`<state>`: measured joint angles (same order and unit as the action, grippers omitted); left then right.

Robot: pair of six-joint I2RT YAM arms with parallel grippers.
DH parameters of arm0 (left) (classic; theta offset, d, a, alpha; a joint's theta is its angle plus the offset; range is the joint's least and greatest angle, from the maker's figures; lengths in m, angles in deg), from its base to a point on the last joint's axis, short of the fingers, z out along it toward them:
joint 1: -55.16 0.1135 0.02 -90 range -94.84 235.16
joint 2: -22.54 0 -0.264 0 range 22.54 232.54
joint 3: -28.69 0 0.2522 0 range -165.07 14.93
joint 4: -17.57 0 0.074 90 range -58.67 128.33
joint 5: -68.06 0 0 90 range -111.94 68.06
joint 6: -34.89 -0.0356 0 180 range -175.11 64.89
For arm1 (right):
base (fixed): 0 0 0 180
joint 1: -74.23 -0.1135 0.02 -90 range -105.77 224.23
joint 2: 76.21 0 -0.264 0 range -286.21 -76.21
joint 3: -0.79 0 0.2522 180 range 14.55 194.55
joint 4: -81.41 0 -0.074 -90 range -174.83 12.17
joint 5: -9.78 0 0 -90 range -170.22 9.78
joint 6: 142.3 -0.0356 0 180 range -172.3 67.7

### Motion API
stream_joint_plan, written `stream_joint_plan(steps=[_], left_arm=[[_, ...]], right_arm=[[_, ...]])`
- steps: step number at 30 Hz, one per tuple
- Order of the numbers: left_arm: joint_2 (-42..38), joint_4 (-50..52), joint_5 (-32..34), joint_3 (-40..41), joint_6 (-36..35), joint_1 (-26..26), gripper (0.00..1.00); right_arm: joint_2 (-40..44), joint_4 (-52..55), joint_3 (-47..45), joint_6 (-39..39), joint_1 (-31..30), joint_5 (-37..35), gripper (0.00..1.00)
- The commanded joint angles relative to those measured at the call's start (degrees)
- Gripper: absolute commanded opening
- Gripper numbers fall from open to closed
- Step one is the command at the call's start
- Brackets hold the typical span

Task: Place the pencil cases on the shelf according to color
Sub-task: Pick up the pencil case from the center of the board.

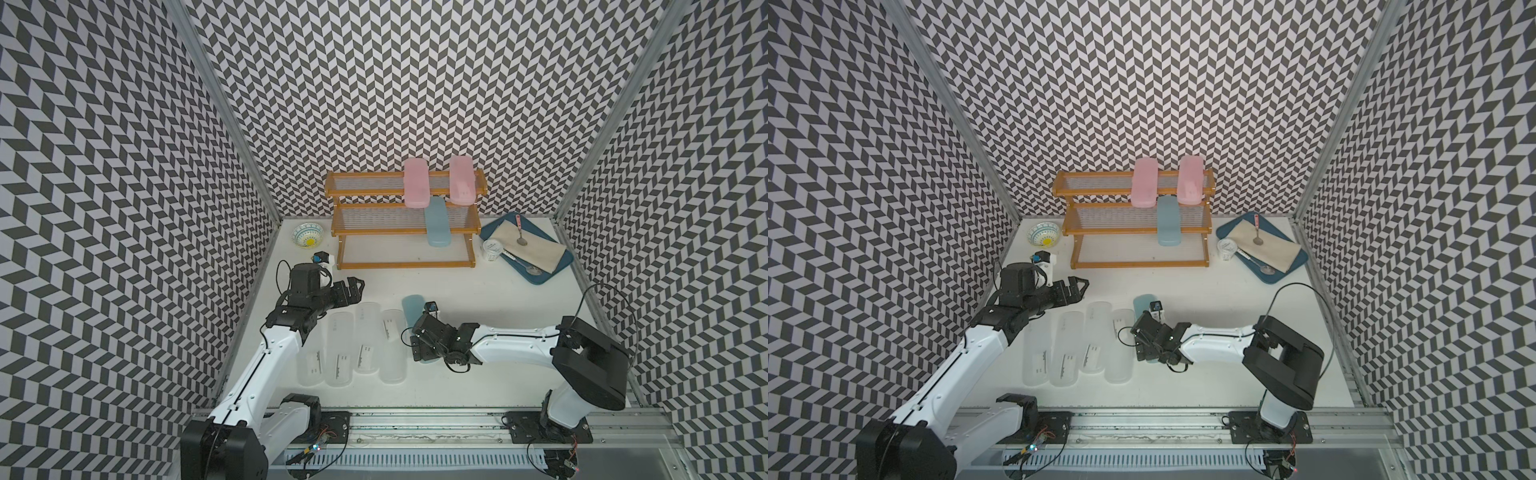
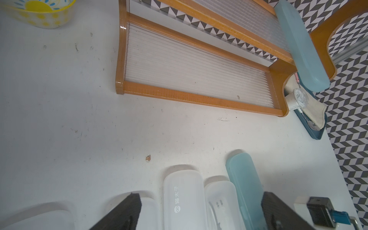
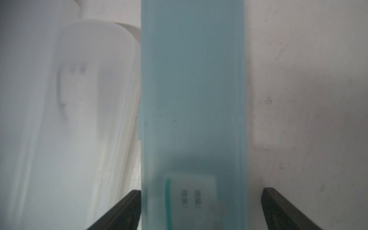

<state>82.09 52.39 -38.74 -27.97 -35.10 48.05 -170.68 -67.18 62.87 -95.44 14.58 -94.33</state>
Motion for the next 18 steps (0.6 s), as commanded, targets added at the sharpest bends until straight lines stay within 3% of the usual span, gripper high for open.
stream_joint_plan(steps=[1, 9, 12, 18], left_arm=[[-0.46, -1.02, 0.00, 0.27, -0.54, 0.35, 0.99], [-1.10, -1.01, 0.72, 0.32, -0.43, 0.33, 1.00], [-1.10, -1.05, 0.61, 0.32, -0.44, 0.29, 0.99], [-1.40, -1.11, 0.77, 0.30, -0.44, 0.35, 1.00]], right_arm=[[3.65, 0.36, -3.57, -0.88, 0.54, 0.23, 0.98], [13.56, -2.05, -9.75, 7.82, 0.53, 2.32, 1.00], [12.40, -0.70, -9.50, 10.78, -0.21, 3.25, 1.00], [9.15, 0.75, -7.49, 9.15, -1.73, 0.21, 1.00]])
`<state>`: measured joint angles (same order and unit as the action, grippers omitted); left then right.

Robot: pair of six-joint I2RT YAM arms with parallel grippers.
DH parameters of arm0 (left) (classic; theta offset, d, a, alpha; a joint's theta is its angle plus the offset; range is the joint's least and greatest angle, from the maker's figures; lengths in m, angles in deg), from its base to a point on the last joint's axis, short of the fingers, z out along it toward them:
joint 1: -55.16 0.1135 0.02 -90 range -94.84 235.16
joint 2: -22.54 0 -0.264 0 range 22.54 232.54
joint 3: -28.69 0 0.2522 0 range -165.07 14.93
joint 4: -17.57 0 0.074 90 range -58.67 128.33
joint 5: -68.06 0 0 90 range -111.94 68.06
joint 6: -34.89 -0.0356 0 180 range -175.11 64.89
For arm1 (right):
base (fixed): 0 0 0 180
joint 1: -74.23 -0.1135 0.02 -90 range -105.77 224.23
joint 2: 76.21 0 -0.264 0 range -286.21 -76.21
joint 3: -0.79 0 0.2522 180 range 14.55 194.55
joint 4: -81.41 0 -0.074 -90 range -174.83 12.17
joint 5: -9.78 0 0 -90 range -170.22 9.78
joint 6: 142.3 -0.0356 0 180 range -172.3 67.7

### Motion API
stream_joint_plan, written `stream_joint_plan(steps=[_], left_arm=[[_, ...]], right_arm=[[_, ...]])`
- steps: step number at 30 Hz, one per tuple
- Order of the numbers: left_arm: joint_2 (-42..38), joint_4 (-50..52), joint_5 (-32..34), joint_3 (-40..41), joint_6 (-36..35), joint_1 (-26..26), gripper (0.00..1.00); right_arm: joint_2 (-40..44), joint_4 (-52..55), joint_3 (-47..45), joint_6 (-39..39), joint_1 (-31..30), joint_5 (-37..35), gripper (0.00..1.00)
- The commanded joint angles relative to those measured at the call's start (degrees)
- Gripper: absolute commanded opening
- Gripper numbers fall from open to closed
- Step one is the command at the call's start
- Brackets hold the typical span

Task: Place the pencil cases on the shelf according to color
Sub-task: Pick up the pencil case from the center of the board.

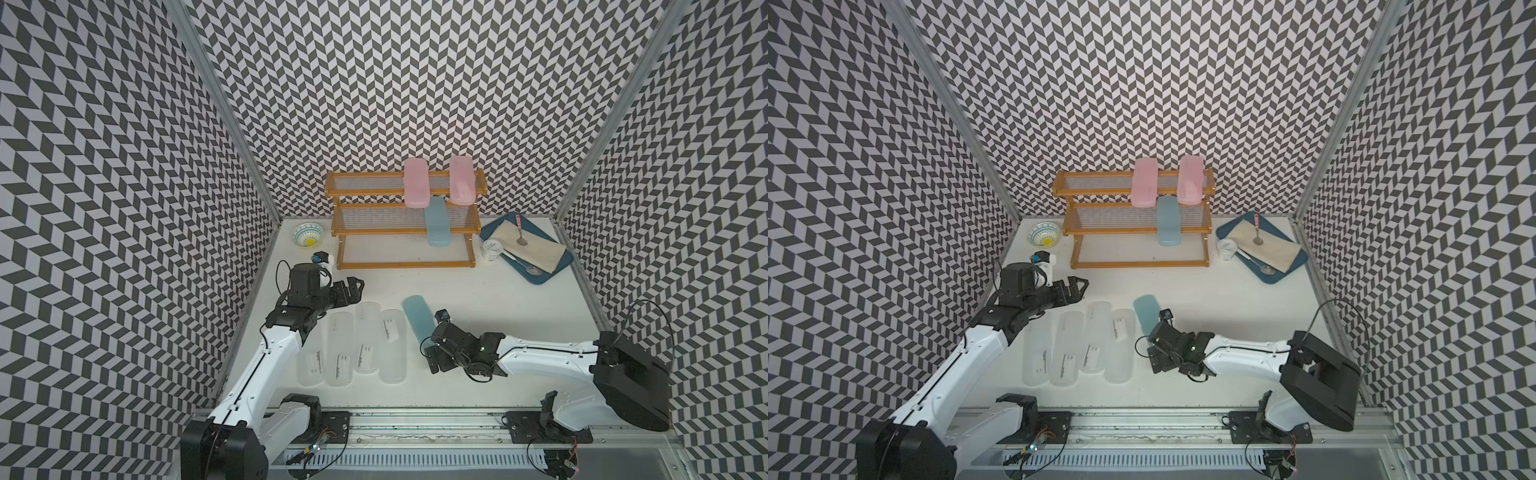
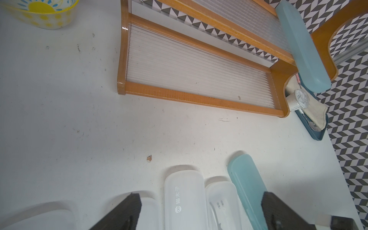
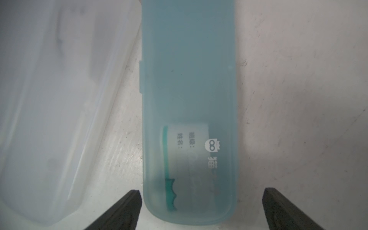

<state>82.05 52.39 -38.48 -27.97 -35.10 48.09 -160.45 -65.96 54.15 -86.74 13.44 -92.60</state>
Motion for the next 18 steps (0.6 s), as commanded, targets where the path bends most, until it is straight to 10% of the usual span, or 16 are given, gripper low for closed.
stream_joint_plan(steps=[1, 13, 18], left_arm=[[-1.41, -1.08, 0.52, 0.29, -0.42, 0.37, 0.99], [0.03, -2.71, 3.97, -2.72, 2.23, -2.92, 0.98], [2.03, -3.04, 4.10, -7.91, 1.23, -3.04, 0.99]], right_arm=[[-1.41, -1.06, 1.27, 0.07, -0.64, -1.18, 0.99], [-7.61, -1.41, 2.43, -7.37, -3.62, -2.79, 0.98], [-8.19, -2.85, 1.48, -8.72, -3.85, -2.68, 0.81]])
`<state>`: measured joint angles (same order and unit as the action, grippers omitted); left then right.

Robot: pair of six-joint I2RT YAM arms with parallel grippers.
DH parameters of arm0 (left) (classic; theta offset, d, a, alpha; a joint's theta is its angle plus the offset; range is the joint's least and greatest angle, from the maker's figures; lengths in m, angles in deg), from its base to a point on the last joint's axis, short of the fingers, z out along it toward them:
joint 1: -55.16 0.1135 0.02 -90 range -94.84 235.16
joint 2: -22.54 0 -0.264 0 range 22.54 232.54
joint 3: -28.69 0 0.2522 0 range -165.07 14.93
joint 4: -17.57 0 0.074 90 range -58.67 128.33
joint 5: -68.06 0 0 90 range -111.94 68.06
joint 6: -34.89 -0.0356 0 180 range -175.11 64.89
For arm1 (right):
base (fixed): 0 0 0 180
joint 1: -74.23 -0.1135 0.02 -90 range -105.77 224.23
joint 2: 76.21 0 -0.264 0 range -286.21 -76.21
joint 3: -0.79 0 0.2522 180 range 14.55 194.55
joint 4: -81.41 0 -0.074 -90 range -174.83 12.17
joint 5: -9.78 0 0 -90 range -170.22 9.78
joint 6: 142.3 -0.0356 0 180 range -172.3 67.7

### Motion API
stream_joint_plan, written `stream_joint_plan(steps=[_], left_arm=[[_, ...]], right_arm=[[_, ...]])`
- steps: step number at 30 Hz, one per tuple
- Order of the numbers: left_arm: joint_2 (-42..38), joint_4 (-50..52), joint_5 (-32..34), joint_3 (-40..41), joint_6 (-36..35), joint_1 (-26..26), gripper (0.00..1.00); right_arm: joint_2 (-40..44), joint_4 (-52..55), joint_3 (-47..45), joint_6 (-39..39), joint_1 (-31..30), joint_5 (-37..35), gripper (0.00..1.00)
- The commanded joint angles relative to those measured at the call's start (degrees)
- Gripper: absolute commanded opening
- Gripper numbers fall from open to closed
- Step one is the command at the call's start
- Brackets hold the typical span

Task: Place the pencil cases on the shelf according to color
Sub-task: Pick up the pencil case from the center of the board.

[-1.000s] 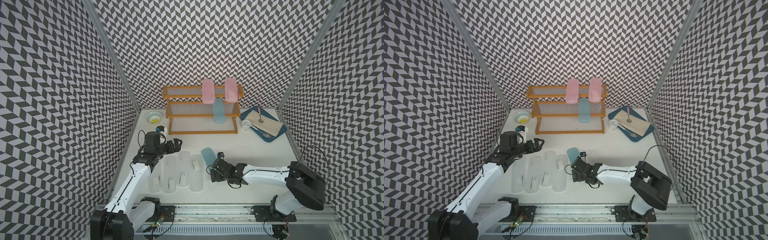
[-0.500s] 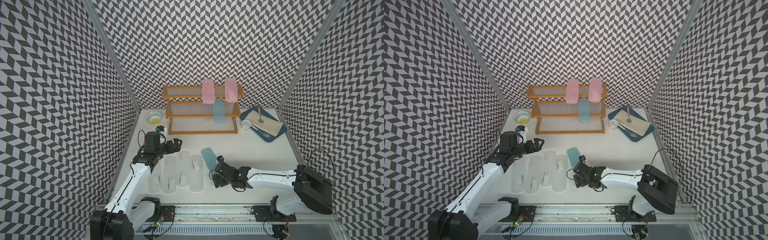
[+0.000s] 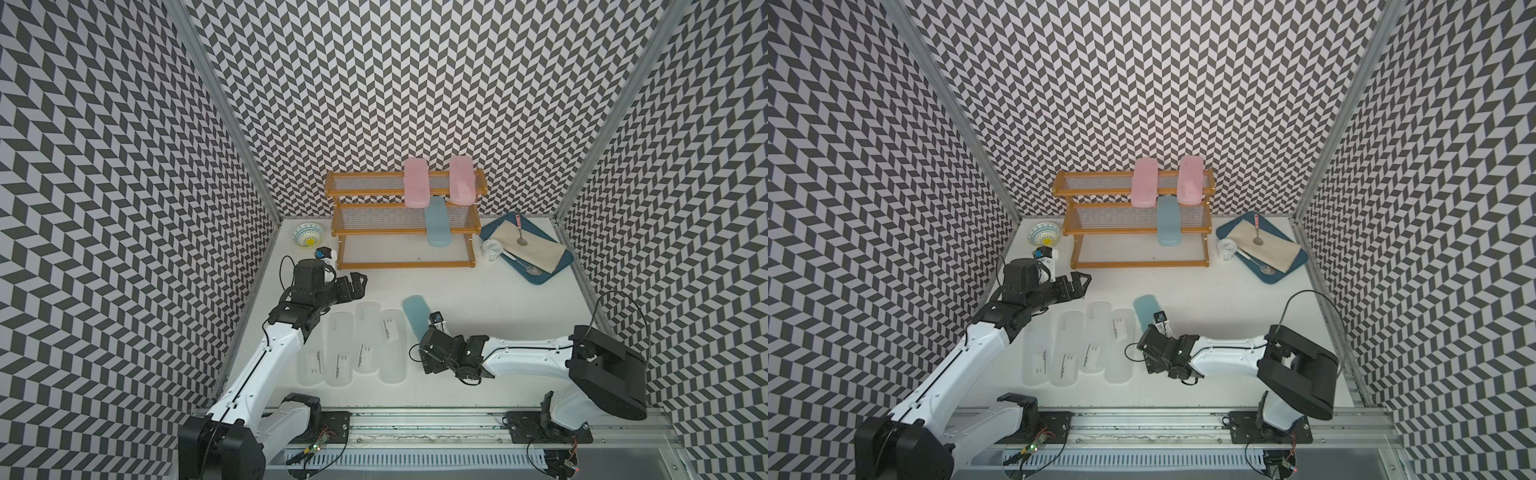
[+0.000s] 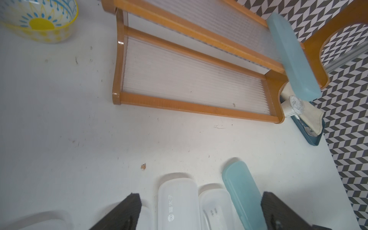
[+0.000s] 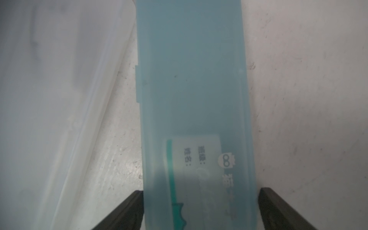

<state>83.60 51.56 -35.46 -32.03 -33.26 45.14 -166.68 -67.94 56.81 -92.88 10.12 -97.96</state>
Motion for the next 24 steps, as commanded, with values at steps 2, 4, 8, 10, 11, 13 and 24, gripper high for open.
stream_joint_plan(steps=[2, 4, 8, 10, 11, 13, 24], left_arm=[[1.44, -2.85, 2.02, -5.59, -1.73, -0.01, 1.00], [2.81, -3.63, 3.14, -7.61, -3.02, 0.16, 0.99], [7.39, -1.69, 4.65, -15.67, -5.04, 1.58, 1.00], [9.14, -1.73, 4.32, -18.92, -5.27, 2.79, 0.99], [10.01, -2.06, 4.08, -20.43, -5.25, 3.50, 1.00], [11.58, -2.76, 3.30, -22.72, -5.27, 4.38, 1.00], [13.17, -10.04, 3.80, -15.71, -5.23, 4.93, 1.00]], right_arm=[[-0.46, 0.05, -0.94, -3.37, -1.21, 1.56, 0.76], [1.98, 1.76, -0.40, -4.38, -1.91, -0.48, 0.74], [8.40, 6.29, 2.16, -5.98, -2.26, -5.36, 0.70], [11.21, 7.14, 4.07, -5.92, -2.24, -7.67, 0.70], [12.25, 7.07, 5.28, -5.42, -2.25, -8.82, 0.69], [13.02, 5.94, 7.57, -3.80, -2.15, -11.01, 0.70], [-0.83, 1.52, 28.07, 4.34, 6.53, -5.55, 0.67]])
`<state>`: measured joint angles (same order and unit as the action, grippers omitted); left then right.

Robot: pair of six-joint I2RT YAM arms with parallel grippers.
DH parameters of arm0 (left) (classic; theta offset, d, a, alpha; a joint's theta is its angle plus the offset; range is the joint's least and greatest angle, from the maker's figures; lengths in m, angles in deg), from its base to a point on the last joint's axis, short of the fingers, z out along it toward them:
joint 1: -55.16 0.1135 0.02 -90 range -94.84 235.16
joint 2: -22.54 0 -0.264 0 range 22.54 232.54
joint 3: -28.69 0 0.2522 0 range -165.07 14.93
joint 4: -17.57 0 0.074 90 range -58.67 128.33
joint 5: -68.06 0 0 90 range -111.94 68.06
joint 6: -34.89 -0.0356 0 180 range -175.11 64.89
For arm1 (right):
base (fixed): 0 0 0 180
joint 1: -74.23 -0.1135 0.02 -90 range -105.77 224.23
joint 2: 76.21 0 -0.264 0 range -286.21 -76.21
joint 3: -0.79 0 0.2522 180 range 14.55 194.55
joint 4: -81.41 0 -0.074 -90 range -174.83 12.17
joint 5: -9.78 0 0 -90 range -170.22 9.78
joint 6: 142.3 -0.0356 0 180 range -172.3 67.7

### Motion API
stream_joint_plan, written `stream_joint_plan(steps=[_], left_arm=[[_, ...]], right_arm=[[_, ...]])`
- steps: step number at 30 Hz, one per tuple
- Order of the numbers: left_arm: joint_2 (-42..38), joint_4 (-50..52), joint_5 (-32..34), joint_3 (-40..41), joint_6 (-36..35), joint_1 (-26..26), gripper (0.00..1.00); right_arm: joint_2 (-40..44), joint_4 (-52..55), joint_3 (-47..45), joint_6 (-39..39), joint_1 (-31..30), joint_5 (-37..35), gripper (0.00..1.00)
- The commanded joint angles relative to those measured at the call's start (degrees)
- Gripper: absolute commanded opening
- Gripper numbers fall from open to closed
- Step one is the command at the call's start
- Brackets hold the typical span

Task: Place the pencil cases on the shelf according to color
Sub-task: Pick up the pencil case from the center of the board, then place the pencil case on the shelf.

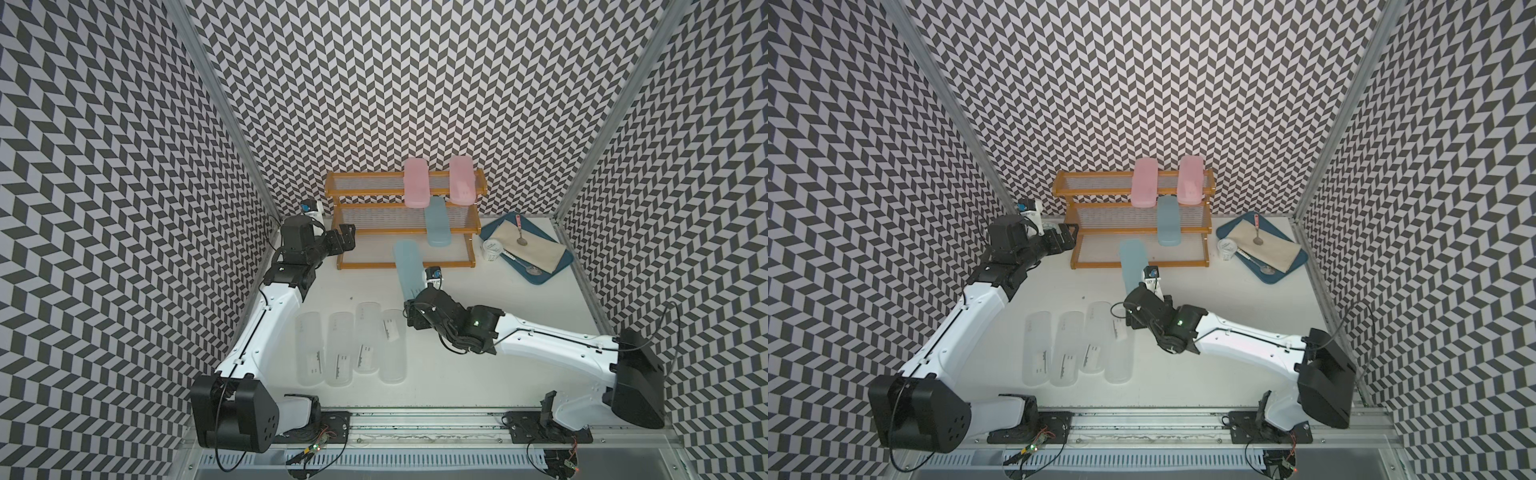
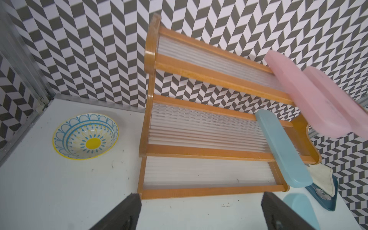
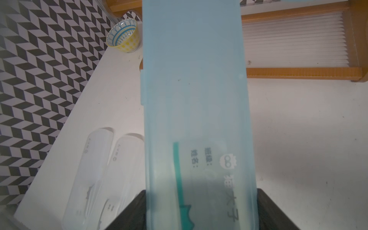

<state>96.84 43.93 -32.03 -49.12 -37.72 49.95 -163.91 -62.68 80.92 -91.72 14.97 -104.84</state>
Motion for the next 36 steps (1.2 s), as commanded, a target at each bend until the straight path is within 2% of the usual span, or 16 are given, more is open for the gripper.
stream_joint_plan(steps=[1, 4, 10, 19, 26, 36], left_arm=[[-0.18, -2.49, 0.23, 1.64, -0.13, 0.19, 1.00], [-0.61, -3.24, -1.86, 2.07, -0.02, 0.13, 1.00], [0.15, -2.11, -0.65, 2.31, 0.94, 0.26, 1.00], [2.11, -1.71, -5.99, 1.86, 2.78, 0.25, 0.99], [1.88, -3.32, -9.76, 2.48, 4.40, 0.69, 0.99], [1.95, -4.16, -12.31, 2.76, 4.85, 1.28, 0.99]], right_arm=[[-5.63, -4.00, 6.33, 3.71, 2.47, 1.86, 0.67], [-12.00, -3.40, 13.25, 4.35, 4.66, 2.81, 0.66], [-22.31, -1.66, 25.47, 4.44, 8.06, 3.35, 0.67], [-35.34, 4.30, 43.60, 3.93, 11.66, 3.67, 0.68], [-41.50, 6.78, 53.04, 4.15, 13.37, 5.06, 0.71], [-45.67, 6.43, 60.38, 3.20, 14.61, 9.62, 0.77]])
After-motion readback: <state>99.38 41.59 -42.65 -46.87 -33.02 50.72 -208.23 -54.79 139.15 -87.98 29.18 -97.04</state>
